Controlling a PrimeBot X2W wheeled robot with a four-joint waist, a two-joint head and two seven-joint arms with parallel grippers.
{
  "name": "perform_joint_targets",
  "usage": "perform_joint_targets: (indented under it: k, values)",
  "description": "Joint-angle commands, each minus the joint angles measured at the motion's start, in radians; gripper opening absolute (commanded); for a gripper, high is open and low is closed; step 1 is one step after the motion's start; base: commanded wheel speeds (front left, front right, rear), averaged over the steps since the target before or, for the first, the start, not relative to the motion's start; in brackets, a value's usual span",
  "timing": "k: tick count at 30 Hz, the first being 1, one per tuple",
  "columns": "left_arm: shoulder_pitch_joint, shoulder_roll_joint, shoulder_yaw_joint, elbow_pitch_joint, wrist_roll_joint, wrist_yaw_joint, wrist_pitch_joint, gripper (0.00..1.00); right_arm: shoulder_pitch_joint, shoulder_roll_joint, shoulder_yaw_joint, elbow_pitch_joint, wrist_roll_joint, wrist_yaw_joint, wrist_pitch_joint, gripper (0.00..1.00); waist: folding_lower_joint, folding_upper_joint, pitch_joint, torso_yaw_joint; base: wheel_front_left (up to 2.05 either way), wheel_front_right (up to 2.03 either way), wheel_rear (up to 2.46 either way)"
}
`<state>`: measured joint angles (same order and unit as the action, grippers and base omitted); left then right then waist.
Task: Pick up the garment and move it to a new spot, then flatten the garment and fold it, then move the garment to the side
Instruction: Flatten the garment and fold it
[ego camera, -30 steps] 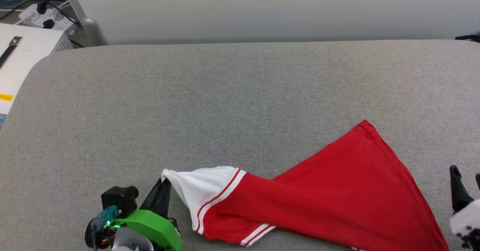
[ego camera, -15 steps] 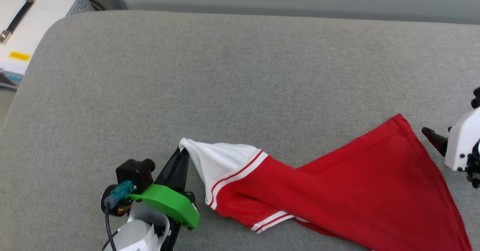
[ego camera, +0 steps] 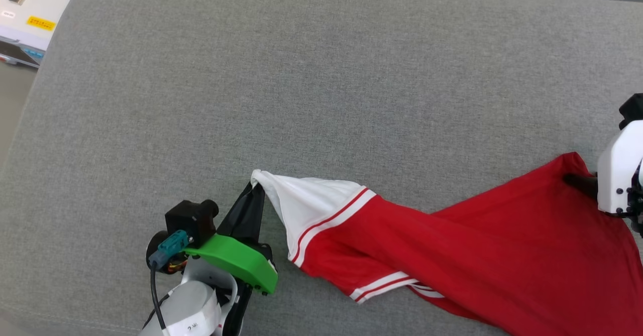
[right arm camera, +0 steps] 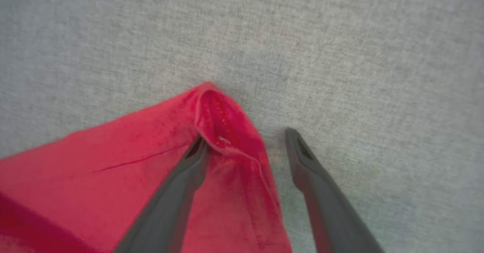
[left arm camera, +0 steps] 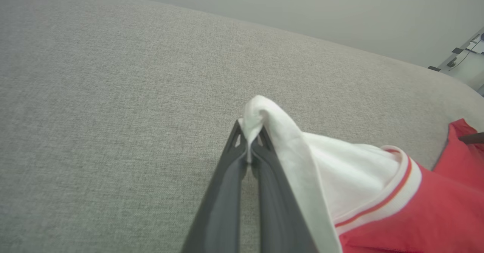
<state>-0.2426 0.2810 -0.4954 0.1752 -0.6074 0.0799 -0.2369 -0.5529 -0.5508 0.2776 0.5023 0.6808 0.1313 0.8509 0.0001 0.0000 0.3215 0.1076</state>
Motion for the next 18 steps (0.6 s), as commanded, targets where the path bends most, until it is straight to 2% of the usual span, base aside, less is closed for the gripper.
perform_joint_targets:
  k: [1, 11, 18]
  values:
    - [-0.012, -0.004, 0.004, 0.005, -0.001, -0.006, -0.007, 0.00, 0.059, 0.043, 0.031, 0.044, 0.028, -0.001, 0.019, 0.00, -0.0001, 0.0000, -0.008, -0.002, 0.00, 0.00, 0.00]
    - [-0.007, 0.018, 0.019, 0.029, -0.021, -0.018, -0.002, 0.00, -0.005, 0.034, -0.017, 0.001, 0.051, -0.001, -0.097, 0.00, -0.0001, 0.0000, -0.103, -0.022, 0.00, 0.00, 0.00]
    - [-0.092, 0.059, 0.054, 0.051, -0.040, -0.040, 0.026, 0.00, -0.046, 0.025, -0.076, -0.049, 0.036, -0.001, -0.219, 0.00, -0.0001, 0.0000, -0.187, -0.043, 0.00, 0.00, 0.00]
